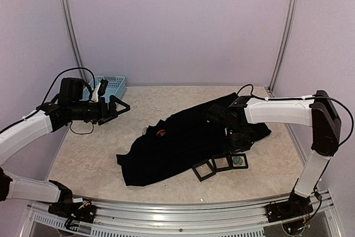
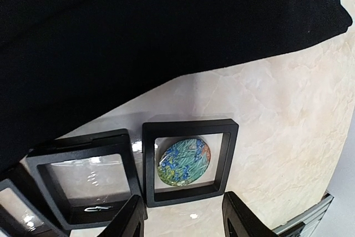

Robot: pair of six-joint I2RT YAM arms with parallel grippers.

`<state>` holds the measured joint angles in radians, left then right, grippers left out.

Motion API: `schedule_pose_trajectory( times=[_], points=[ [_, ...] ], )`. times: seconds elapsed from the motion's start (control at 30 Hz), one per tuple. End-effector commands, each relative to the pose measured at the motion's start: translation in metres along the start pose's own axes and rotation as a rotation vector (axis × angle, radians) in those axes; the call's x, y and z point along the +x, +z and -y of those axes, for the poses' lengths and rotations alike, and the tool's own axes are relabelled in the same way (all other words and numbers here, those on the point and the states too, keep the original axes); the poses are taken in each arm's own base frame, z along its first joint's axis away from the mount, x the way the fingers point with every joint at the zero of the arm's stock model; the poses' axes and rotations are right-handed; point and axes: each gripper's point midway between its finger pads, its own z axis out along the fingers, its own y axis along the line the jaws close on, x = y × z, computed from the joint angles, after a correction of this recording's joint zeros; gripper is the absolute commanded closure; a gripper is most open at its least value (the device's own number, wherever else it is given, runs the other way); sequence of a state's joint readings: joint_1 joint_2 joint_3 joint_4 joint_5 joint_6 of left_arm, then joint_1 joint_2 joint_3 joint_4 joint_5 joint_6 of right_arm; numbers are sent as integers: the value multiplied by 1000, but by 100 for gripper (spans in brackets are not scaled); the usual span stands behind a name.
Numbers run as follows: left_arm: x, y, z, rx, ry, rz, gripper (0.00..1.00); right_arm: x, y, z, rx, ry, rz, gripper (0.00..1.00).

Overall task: Remove the brooch from the garment
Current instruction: Place the brooch in the brooch box, then pick up the brooch from the crumpled clothing.

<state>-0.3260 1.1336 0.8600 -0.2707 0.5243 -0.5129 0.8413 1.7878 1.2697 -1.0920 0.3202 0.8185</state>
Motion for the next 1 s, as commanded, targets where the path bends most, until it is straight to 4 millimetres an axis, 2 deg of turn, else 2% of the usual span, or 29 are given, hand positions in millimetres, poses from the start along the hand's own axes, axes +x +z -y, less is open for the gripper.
schedule_pose_trajectory(
  times=[0.0,0.1,0.23,0.33,0.43,0.53,0.67,0.83,0.97],
  points=[
    [11,10,-1,33,1,-66,1,-39,-46,-19,-182,27,166,49],
    [20,20,0,62,-3,-127,1,-67,-77,-39,-325,13,287,49],
    [41,41,0,75,-30,-235,1,-94,-112,-76,-535,-69,417,46],
    [61,58,-8,55,-57,-312,1,-110,-122,-97,-613,-103,458,43],
    [73,70,-21,5,-83,-352,1,-125,-111,-107,-592,-108,436,42],
    [73,74,-34,-41,-117,-355,1,-136,-95,-111,-536,-109,422,42],
    [70,79,-40,-29,-125,-363,1,-149,-67,-108,-509,-24,386,41],
    [86,89,-57,-78,-115,-426,1,-163,-41,-106,-459,26,370,40],
    [89,91,-63,-91,-100,-428,1,-171,-25,-88,-338,40,365,38]
  ],
)
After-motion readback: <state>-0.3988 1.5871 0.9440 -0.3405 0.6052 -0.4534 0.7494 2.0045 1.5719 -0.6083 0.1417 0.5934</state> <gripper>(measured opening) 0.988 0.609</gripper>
